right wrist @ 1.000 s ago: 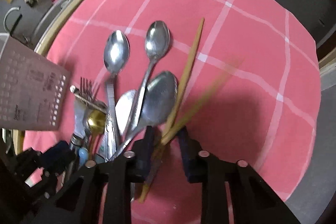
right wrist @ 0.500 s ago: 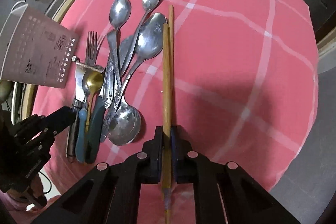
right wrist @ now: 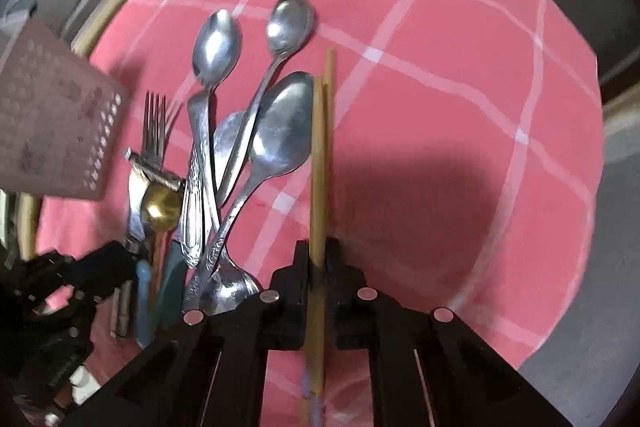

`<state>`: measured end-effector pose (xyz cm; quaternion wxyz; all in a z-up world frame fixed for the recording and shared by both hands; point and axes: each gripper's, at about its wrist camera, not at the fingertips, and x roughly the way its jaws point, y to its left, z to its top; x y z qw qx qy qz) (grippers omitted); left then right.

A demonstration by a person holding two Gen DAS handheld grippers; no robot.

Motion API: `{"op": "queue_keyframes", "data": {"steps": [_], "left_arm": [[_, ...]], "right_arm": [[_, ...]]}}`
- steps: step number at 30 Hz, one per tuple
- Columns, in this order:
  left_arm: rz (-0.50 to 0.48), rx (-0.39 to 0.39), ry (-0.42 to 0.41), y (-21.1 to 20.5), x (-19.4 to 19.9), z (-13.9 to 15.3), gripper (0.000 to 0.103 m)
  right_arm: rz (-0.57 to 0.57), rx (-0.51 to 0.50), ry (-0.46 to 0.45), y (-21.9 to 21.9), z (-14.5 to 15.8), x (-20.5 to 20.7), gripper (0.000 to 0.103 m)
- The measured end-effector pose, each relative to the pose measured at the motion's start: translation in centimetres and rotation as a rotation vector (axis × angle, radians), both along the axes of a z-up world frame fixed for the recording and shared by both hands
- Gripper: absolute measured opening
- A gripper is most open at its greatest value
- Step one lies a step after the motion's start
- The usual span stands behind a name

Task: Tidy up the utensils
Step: 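Lift the peeler with the left tool while the right tool lifts the chopsticks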

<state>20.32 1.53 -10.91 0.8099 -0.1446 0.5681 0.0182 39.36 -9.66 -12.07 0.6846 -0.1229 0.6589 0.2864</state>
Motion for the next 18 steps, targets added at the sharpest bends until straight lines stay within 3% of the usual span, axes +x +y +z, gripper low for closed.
{"op": "queue_keyframes", "data": {"steps": [3, 8, 14, 18], "left_arm": [[-0.020, 0.017, 0.005, -0.4, 0.3, 0.0, 0.013], [-0.001, -0.057, -0.012, -0.1, -0.6, -0.2, 0.012], [-0.022, -0.086, -0.091, -0.8, -3.3, 0.7, 0.012], [-0.040, -0.101, -0.076, -1.3, -4.4, 0.6, 0.012]], "right_arm": [[-0.010, 0.046, -0.013, -0.7, 0.0, 0.5, 0.008], [-0.125, 0.219, 0.058, -4.3, -0.5, 0.0, 0.007], [-0.216, 0.364, 0.018, -8.1, 0.6, -5.9, 0.007], [-0.220, 0.382, -0.007, -8.0, 1.1, -7.3, 0.007]]}}
